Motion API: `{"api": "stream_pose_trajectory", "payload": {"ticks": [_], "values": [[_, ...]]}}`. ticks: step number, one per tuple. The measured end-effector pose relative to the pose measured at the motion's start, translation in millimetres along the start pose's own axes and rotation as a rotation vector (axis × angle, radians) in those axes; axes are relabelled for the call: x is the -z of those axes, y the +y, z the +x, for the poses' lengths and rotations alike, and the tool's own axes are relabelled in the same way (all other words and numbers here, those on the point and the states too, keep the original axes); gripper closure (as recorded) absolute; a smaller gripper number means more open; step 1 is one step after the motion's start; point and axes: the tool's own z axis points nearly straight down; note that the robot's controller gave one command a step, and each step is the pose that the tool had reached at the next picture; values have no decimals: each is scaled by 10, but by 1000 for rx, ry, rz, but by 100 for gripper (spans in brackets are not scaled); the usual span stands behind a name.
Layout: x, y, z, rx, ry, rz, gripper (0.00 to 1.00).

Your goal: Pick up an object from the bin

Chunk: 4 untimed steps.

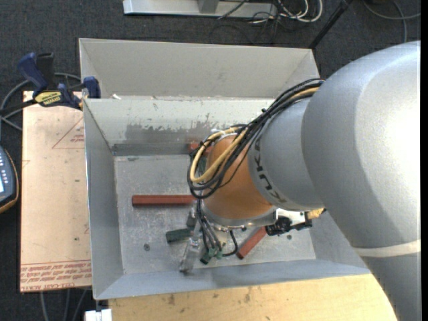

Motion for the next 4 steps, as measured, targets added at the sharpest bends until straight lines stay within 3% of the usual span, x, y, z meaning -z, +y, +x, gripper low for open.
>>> {"api": "stream_pose_trajectory", "payload": {"ticks": [1,2,4], "values": [[2,4,-7,0,-1,-1,0],[2,5,-8,-1,-1,-1,100],[782,18,-28,3,-4,-2,100]]}}
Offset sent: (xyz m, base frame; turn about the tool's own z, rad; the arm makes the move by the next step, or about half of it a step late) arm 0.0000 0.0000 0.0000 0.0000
